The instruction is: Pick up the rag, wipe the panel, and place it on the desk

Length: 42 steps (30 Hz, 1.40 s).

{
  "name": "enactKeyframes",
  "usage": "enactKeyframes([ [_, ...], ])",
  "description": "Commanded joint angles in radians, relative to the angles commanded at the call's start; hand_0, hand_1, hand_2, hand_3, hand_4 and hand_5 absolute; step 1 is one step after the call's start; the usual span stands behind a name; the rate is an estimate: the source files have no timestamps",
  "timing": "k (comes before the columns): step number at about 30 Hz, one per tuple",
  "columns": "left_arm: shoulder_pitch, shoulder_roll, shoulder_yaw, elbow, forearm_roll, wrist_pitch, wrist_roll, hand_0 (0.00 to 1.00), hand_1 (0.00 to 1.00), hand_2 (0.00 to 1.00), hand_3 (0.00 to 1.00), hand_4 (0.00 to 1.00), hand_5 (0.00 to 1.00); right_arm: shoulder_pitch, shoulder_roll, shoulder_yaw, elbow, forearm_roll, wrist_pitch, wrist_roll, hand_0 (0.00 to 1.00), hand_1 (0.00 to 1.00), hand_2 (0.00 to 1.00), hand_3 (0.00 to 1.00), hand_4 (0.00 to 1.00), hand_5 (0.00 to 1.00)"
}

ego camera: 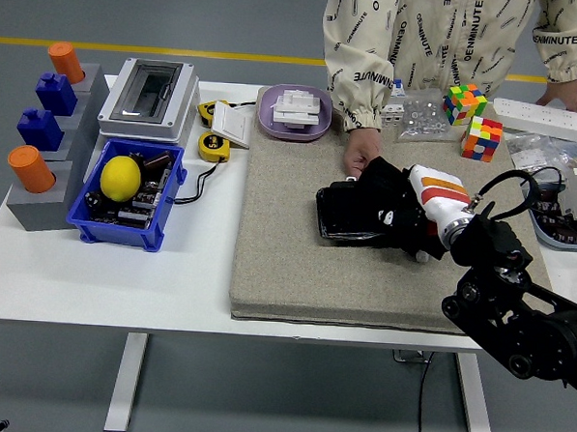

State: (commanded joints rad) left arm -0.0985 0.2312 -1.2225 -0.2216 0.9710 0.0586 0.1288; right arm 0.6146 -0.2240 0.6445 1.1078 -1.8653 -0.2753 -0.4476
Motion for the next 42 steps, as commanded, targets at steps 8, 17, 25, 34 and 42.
enactKeyframes([
  [8, -0.002, -0.001, -0.006, -0.001, 0.003, 0.000, 0.000, 0.653, 0.661, 0.695, 0.581, 0.676, 0.439, -0.006, -0.055, 0.022, -0.007, -0.010, 0.003, -0.002, 0.353, 0.452, 0.515, 0.534, 0.853, 0.201],
  [17, -0.001, -0.001, -0.012, -0.001, 0.005, 0.000, -0.001, 0.653, 0.660, 0.695, 0.581, 0.676, 0.439, -0.019, -0.100, 0.076, -0.025, -0.020, 0.004, -0.004, 0.354, 0.452, 0.515, 0.534, 0.853, 0.201],
  [25, 0.000, -0.001, -0.014, -0.001, 0.006, 0.000, -0.001, 0.653, 0.661, 0.696, 0.580, 0.676, 0.440, -0.032, -0.123, 0.120, -0.038, -0.030, 0.005, -0.005, 0.353, 0.452, 0.515, 0.534, 0.853, 0.201],
  [34, 0.000, 0.000, -0.013, -0.002, 0.006, 0.000, -0.001, 0.652, 0.660, 0.696, 0.580, 0.675, 0.438, -0.034, -0.123, 0.135, -0.038, -0.034, 0.006, -0.006, 0.353, 0.452, 0.515, 0.534, 0.854, 0.200],
  [42, 0.001, -0.001, -0.011, -0.001, 0.004, 0.000, -0.001, 0.652, 0.661, 0.696, 0.580, 0.675, 0.438, -0.028, -0.095, 0.126, -0.036, -0.034, 0.006, -0.007, 0.353, 0.452, 0.515, 0.534, 0.854, 0.201],
])
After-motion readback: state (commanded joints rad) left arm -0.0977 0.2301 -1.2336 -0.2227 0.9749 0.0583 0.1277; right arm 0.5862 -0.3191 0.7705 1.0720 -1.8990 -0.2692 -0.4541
